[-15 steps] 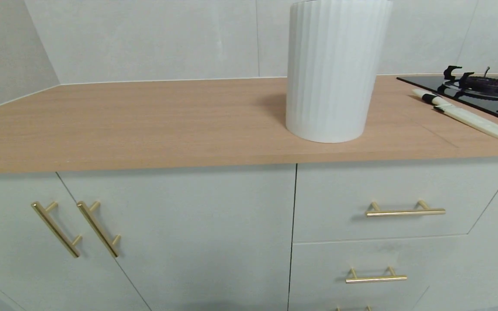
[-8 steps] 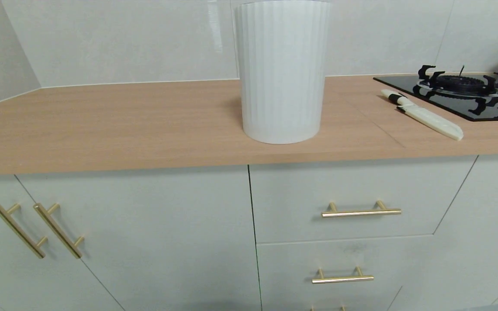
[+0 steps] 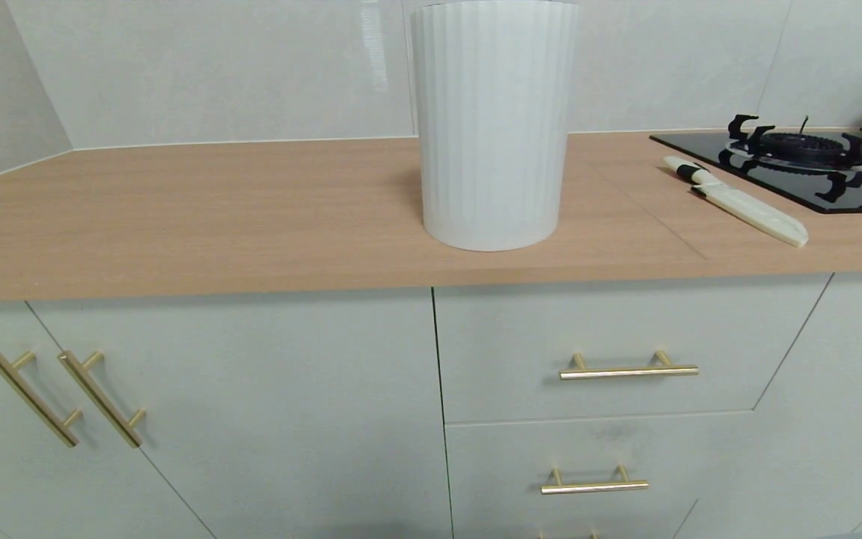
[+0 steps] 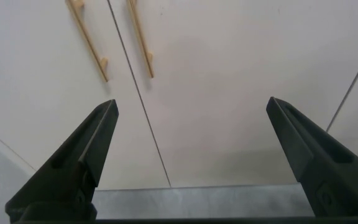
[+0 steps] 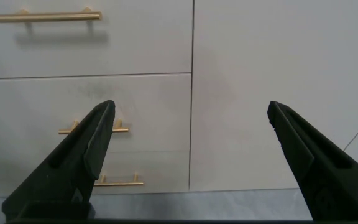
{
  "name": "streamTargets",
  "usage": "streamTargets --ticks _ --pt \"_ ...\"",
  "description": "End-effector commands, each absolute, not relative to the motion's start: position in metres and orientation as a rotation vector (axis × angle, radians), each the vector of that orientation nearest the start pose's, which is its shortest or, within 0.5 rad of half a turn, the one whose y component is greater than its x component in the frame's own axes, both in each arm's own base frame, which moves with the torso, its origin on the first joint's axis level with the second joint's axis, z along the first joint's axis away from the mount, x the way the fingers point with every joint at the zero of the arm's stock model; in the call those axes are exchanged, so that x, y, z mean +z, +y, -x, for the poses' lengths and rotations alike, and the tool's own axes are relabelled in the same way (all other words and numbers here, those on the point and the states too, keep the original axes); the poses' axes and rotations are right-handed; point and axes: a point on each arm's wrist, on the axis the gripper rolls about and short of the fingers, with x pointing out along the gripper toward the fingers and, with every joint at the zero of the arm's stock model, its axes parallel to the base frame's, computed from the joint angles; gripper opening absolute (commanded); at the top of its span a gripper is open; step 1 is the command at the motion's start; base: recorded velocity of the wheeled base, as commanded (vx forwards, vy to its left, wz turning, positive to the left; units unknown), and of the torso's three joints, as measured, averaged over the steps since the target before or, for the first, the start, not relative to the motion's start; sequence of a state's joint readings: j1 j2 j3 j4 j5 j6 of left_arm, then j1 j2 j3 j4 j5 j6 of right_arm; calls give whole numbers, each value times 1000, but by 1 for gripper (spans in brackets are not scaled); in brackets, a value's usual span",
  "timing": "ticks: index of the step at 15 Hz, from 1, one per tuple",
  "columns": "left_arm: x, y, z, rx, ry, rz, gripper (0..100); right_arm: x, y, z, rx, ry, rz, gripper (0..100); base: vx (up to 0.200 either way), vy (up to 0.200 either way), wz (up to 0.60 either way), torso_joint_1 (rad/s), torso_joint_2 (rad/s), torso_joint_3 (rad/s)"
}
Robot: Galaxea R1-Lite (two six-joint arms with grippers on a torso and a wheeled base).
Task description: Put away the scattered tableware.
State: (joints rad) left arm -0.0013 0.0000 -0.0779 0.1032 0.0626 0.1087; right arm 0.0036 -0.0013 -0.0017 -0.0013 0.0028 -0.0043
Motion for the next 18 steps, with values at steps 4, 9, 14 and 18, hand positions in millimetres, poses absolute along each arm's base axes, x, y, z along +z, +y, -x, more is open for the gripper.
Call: streamTargets --ticks 4,9,14,18 --pt "86 1 29 61 29 -108 100 76 0 23 8 -3 5 100 0 0 0 10 -138 -163" --pt "86 1 29 60 29 -108 100 76 0 23 8 -3 5 100 0 0 0 68 -439 -346" --pt "86 1 29 61 29 -108 100 76 0 23 8 -3 5 100 0 0 0 132 -464 -328" --pt "86 1 29 60 29 -108 100 76 0 23 8 -3 5 100 0 0 0 165 -477 -310"
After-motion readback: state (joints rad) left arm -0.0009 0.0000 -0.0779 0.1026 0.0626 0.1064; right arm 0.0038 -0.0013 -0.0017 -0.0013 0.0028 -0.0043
